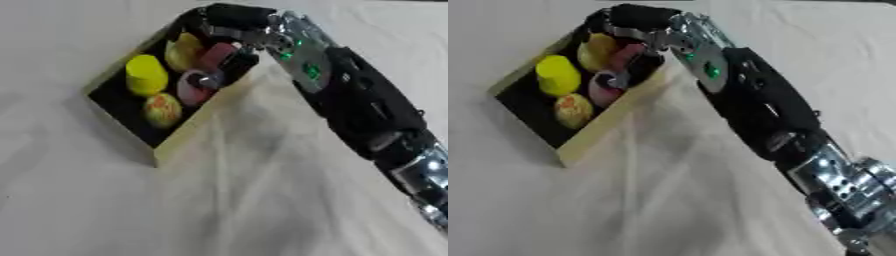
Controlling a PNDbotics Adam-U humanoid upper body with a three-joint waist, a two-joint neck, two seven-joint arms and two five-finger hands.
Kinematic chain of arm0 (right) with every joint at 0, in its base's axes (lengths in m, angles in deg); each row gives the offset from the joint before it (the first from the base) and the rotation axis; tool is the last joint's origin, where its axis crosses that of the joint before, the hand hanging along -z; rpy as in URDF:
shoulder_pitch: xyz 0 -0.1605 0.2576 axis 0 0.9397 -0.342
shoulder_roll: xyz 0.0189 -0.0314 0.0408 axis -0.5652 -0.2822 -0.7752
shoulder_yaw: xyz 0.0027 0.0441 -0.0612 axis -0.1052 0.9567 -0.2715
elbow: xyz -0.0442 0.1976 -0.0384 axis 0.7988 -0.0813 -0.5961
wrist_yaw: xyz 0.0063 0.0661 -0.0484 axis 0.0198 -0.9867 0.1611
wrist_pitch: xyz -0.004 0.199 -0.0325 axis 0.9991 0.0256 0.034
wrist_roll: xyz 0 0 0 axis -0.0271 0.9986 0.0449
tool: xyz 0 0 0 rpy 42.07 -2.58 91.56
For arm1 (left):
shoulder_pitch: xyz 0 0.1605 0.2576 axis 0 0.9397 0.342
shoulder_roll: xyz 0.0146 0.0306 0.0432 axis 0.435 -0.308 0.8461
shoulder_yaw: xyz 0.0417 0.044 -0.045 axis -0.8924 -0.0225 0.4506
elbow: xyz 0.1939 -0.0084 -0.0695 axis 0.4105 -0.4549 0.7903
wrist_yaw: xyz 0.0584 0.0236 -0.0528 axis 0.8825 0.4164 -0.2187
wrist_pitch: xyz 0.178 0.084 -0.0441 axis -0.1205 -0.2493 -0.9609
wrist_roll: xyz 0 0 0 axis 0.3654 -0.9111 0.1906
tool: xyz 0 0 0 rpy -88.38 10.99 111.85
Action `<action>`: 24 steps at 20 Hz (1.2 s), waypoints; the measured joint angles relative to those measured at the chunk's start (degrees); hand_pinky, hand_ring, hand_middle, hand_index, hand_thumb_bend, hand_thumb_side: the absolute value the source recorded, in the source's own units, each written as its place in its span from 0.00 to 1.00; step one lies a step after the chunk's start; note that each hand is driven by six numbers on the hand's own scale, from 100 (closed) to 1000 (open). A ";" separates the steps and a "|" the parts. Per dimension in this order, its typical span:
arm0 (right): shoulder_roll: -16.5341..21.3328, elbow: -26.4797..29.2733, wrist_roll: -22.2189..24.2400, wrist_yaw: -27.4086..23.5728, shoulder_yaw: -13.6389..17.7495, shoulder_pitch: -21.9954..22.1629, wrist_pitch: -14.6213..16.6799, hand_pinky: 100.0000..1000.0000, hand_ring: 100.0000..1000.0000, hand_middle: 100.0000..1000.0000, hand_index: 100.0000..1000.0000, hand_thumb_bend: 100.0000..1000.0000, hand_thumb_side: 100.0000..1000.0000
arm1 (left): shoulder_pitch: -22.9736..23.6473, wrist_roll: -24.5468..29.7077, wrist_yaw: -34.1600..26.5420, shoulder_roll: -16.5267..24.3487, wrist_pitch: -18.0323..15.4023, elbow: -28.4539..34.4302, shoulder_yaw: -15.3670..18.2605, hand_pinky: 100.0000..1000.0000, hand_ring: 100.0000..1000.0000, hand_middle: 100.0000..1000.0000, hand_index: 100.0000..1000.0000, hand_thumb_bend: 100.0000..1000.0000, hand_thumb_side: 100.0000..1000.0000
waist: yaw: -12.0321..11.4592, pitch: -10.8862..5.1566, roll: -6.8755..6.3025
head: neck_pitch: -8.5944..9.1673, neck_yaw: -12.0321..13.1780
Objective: Pick up objects on the table and place them in the box.
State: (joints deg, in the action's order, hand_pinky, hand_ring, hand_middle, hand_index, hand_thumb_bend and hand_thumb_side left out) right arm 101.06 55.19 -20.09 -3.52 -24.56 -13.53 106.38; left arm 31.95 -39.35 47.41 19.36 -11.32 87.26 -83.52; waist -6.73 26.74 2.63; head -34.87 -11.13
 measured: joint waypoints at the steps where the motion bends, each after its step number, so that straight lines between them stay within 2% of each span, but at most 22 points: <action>1: 0.27 0.56 0.11 -0.59 0.00 0.00 -0.09 0.90 0.94 0.76 0.91 0.15 0.23 | 0.03 0.00 0.00 0.00 0.01 0.00 0.00 0.61 0.52 0.58 0.81 0.13 0.49 | 0.06 -0.15 -0.04 | -0.14 0.01; 4: 0.89 2.70 0.73 -3.03 0.00 0.01 -0.89 0.90 0.94 0.76 0.91 0.15 0.23 | 0.23 0.01 -0.03 0.00 0.01 0.00 0.00 0.61 0.52 0.58 0.81 0.13 0.49 | 0.11 -0.37 -0.05 | -0.37 0.03; 5: 1.02 3.31 1.02 -3.65 0.00 0.01 -1.29 0.90 0.93 0.72 0.90 0.06 0.17 | 0.28 0.01 -0.05 0.00 0.02 0.00 0.00 0.61 0.53 0.58 0.81 0.13 0.49 | 0.12 -0.37 -0.06 | -0.38 0.05; 8: 1.24 5.54 0.90 -5.59 0.85 0.10 -2.25 0.89 0.92 0.70 0.90 0.00 0.18 | 0.57 0.01 -0.12 0.00 0.02 0.00 0.00 0.61 0.53 0.58 0.81 0.13 0.48 | 0.79 -0.96 -0.39 | -0.41 0.34; 10: 1.92 8.05 -0.25 -7.18 2.94 0.87 -2.51 0.89 0.92 0.71 0.91 0.00 0.21 | 0.75 -0.01 -0.12 0.00 0.03 0.00 0.03 0.61 0.53 0.58 0.81 0.13 0.49 | 0.92 -1.50 -0.49 | -0.46 0.49; 11: 2.45 9.42 -0.96 -8.03 3.96 1.47 -2.44 0.90 0.92 0.72 0.93 0.00 0.32 | 0.99 -0.03 -0.12 0.00 0.04 0.00 0.04 0.61 0.53 0.58 0.81 0.13 0.49 | 1.08 -1.57 -0.40 | -0.56 0.53; 12: 3.07 10.82 -1.75 -8.93 4.91 2.26 -2.30 0.90 0.92 0.72 0.93 0.00 0.32 | 1.12 -0.06 -0.12 0.00 0.07 0.00 0.04 0.61 0.53 0.58 0.81 0.13 0.49 | 1.33 -1.61 -0.36 | -0.74 0.65; 13: 3.75 12.24 -2.59 -9.86 5.72 3.16 -2.24 0.91 0.93 0.73 0.93 0.00 0.44 | 1.19 -0.10 -0.12 0.00 0.11 0.00 0.05 0.61 0.53 0.58 0.81 0.13 0.49 | 1.57 -1.70 -0.38 | -0.87 0.78; 14: 4.38 13.67 -3.46 -10.70 6.43 4.10 -2.20 0.91 0.93 0.73 0.93 0.00 0.44 | 1.29 -0.15 -0.12 0.00 0.14 0.00 0.05 0.61 0.53 0.58 0.81 0.13 0.49 | 1.81 -1.81 -0.46 | -0.90 0.94; 15: 5.03 15.09 -4.34 -11.59 7.02 5.06 -2.21 0.91 0.93 0.73 0.92 0.00 0.54 | 1.42 -0.17 -0.12 0.00 0.16 0.00 0.06 0.61 0.53 0.58 0.81 0.13 0.48 | 2.06 -1.96 -0.53 | -0.92 1.04; 16: 5.63 16.52 -5.19 -12.47 7.59 6.07 -2.06 0.91 0.93 0.72 0.91 0.00 0.60 | 1.51 -0.20 -0.12 0.00 0.17 0.00 0.06 0.61 0.53 0.58 0.81 0.13 0.48 | 2.29 -2.12 -0.60 | -0.94 1.18; 18: 7.00 19.29 -6.85 -14.13 8.85 8.29 -1.47 0.91 0.92 0.72 0.90 0.00 0.62 | 1.64 -0.24 -0.11 -0.01 0.17 0.00 0.09 0.61 0.53 0.58 0.81 0.13 0.48 | 2.82 -2.49 -0.87 | -0.96 1.54; 24: 11.59 27.71 -12.04 -19.31 13.41 15.58 -1.12 0.90 0.92 0.74 0.90 0.00 0.58 | 1.99 -0.62 0.11 -0.10 0.16 0.00 0.46 0.62 0.53 0.58 0.81 0.13 0.48 | 4.19 -3.21 -1.61 | -1.19 2.92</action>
State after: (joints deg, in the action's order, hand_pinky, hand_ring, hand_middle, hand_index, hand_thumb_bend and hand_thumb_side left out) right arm 112.65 82.91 -32.13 -22.83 -11.15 2.05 105.26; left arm 33.95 -39.97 47.52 19.27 -11.16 87.26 -83.06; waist -2.54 23.53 1.02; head -36.06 -8.21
